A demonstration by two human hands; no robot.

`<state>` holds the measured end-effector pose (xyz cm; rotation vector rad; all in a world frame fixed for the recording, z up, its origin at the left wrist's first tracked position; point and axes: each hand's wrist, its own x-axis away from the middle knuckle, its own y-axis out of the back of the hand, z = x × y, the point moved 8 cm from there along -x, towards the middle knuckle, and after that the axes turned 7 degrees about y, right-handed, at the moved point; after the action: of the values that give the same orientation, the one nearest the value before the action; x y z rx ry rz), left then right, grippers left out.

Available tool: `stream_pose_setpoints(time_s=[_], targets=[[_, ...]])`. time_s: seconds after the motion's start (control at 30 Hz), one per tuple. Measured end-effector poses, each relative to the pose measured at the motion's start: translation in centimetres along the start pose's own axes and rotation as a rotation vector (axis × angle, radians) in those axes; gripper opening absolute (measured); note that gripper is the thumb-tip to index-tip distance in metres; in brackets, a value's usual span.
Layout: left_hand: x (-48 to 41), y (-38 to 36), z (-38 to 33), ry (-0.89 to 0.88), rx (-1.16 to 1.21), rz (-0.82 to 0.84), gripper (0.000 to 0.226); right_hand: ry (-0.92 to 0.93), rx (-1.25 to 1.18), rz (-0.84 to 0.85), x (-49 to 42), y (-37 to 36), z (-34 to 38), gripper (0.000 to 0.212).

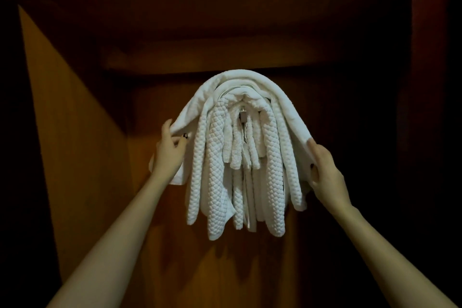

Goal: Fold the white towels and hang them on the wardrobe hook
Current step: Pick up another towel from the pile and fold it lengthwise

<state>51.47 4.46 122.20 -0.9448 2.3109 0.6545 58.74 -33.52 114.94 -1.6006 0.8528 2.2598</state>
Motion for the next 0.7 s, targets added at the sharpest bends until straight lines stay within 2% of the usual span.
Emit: stream_pose_setpoints(time_s=[0.1, 0.17, 0.27, 0.33, 0.4, 0.47, 0.57, 0.7], targets=[[0.6, 1.1, 0.9, 0.061, -0.240, -0.074, 0.053, 0.049, 0.095, 0.057, 0.6, -0.8, 0.5, 0.083], [1.8, 1.9, 0.5, -0.048, -0.464, -0.201, 0.047, 0.064, 0.091, 0.060, 0.8, -0.9, 0.8, 0.078], [3.8, 2.4, 0.1, -0.235, -0.472, -0.343, 0.043, 0.027, 0.069, 0.024, 0.5, -0.5, 0.7, 0.079], [4.1, 1.6, 0.8, -0.280, -0.460, -0.297, 0.057, 0.026, 0.072, 0.006, 0.1, -0.2, 0.7, 0.076], [3.4, 0.4, 2.3, -0.204, -0.386, -0.154, 0.070, 0.064, 0.074, 0.028, -0.4, -0.4, 0.8, 0.068], [2.6, -0.5, 3.7, -0.101, -0.288, -0.054, 0.072, 0.082, 0.090, 0.063, -0.9, -0.5, 0.6, 0.058], [2.7, -1.4, 4.2, -0.140, -0.253, -0.027, 0.065, 0.097, 0.176, 0.047, -1.1, -0.5, 0.3, 0.036], [3.4, -1.6, 4.5, -0.279, -0.293, -0.096, 0.062, -0.013, 0.057, -0.005, -1.5, -0.4, -1.8, 0.045]])
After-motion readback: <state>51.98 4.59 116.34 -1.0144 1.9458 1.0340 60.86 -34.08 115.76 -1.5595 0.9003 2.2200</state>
